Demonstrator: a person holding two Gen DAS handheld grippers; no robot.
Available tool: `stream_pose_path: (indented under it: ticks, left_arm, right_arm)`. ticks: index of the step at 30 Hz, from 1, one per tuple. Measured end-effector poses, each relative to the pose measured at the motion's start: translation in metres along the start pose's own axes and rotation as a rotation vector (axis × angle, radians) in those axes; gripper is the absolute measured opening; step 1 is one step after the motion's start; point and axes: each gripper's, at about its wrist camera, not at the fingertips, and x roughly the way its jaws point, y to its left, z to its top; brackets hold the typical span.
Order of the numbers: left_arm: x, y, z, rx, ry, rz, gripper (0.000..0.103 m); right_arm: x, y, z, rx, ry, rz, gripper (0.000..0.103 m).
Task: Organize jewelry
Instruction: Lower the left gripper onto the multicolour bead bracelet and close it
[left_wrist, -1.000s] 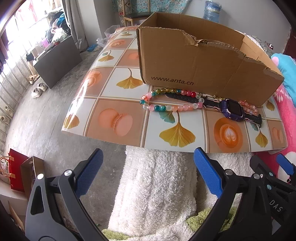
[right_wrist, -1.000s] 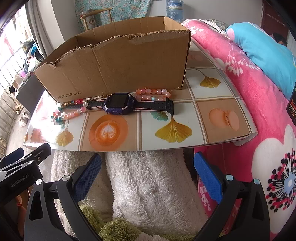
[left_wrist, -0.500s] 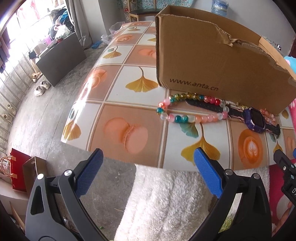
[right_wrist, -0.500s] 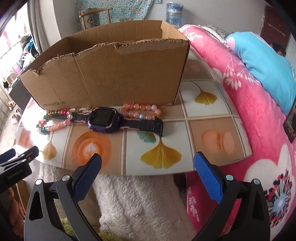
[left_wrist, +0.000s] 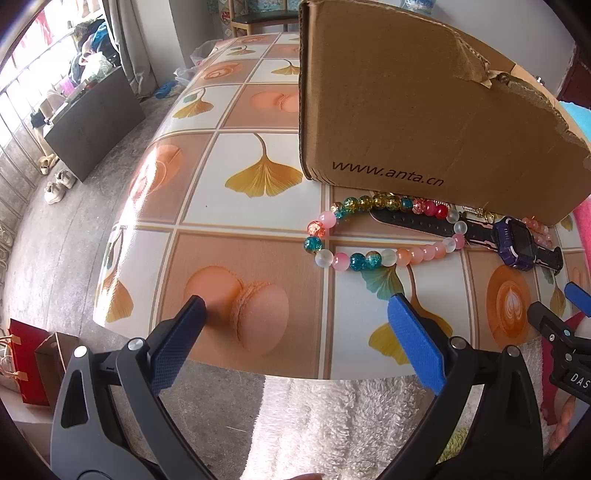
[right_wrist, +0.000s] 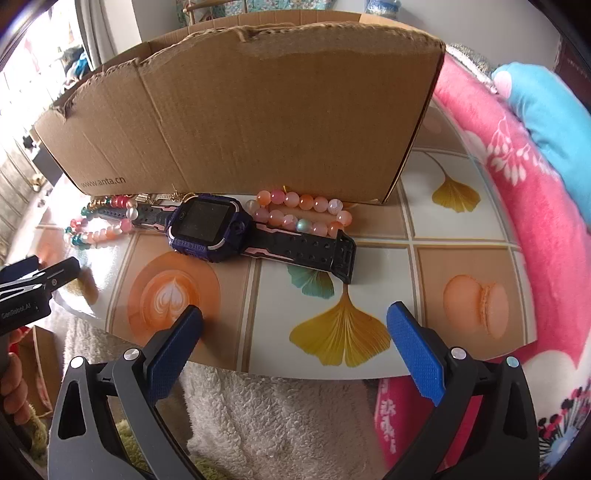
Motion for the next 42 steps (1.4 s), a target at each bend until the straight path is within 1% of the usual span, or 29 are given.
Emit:
stream_pose_path:
  ticks: [3, 4, 6, 10, 14, 15, 16, 17, 18, 20, 21, 23, 25, 28, 29, 31, 32, 36, 39, 42]
  left_arm:
    - [0.002, -0.001, 0.003, 0.020, -0.004, -0.002, 0.096]
    - [0.002, 0.000, 0.003, 0.018, -0.001, -0.006, 0.096]
    - [0.001, 0.000, 0.003, 0.021, 0.000, -0.013, 0.096]
    - [0.000, 0.005, 0.004, 0.030, -0.027, -0.031, 0.096]
    - [-0.017, 0.018, 0.003, -0.006, -0.113, -0.114, 0.095]
    - [-0.020, 0.021, 0.005, -0.009, -0.130, -0.125, 0.094]
    - [-0.024, 0.023, 0.006, -0.011, -0.152, -0.138, 0.091]
    - [-0.027, 0.025, 0.008, -0.012, -0.167, -0.148, 0.084]
    - [-0.029, 0.026, 0.010, -0.012, -0.174, -0.164, 0.079]
    - [-0.029, 0.027, 0.014, -0.015, -0.175, -0.186, 0.071]
    - [-0.028, 0.027, 0.016, -0.015, -0.174, -0.199, 0.068]
    - [-0.026, 0.027, 0.019, -0.012, -0.166, -0.215, 0.060]
    - [-0.023, 0.026, 0.022, -0.004, -0.156, -0.228, 0.054]
    - [-0.015, 0.024, 0.025, 0.009, -0.129, -0.242, 0.045]
    - [-0.012, 0.023, 0.027, 0.012, -0.119, -0.245, 0.044]
    - [-0.007, 0.022, 0.027, 0.023, -0.097, -0.254, 0.038]
    - [-0.005, 0.022, 0.026, 0.028, -0.086, -0.261, 0.036]
    - [0.000, 0.019, 0.026, 0.052, -0.068, -0.259, 0.032]
    - [0.002, 0.017, 0.029, 0.058, -0.062, -0.259, 0.030]
    - [0.004, 0.014, 0.031, 0.073, -0.061, -0.236, 0.027]
  right_arm:
    - [0.000, -0.003, 0.002, -0.015, 0.018, 0.007, 0.097]
    - [-0.001, -0.005, 0.005, -0.015, 0.036, 0.006, 0.097]
    - [-0.006, -0.012, 0.010, -0.002, 0.034, 0.020, 0.097]
    - [-0.038, -0.011, 0.021, -0.004, -0.078, 0.115, 0.097]
    - [-0.049, 0.010, 0.034, -0.039, -0.138, 0.264, 0.097]
    - [-0.048, 0.017, 0.037, -0.053, -0.142, 0.291, 0.094]
    - [-0.050, 0.029, 0.036, -0.068, -0.143, 0.307, 0.092]
    - [-0.047, 0.042, 0.039, -0.087, -0.137, 0.323, 0.089]
    - [-0.046, 0.052, 0.039, -0.099, -0.133, 0.338, 0.084]
    - [-0.040, 0.066, 0.045, -0.115, -0.121, 0.372, 0.079]
    - [-0.037, 0.071, 0.048, -0.121, -0.115, 0.382, 0.075]
    - [-0.032, 0.077, 0.052, -0.130, -0.108, 0.381, 0.070]
    - [-0.026, 0.080, 0.056, -0.130, -0.097, 0.375, 0.064]
    - [-0.018, 0.081, 0.062, -0.116, -0.072, 0.363, 0.053]
    - [-0.016, 0.082, 0.063, -0.115, -0.066, 0.358, 0.050]
    - [-0.010, 0.085, 0.064, -0.117, -0.053, 0.353, 0.046]
    - [-0.007, 0.087, 0.065, -0.120, -0.048, 0.349, 0.043]
    - [0.001, 0.088, 0.065, -0.124, -0.024, 0.332, 0.034]
    - [0.008, 0.089, 0.067, -0.123, -0.009, 0.318, 0.029]
    - [0.013, 0.086, 0.066, -0.120, 0.012, 0.308, 0.024]
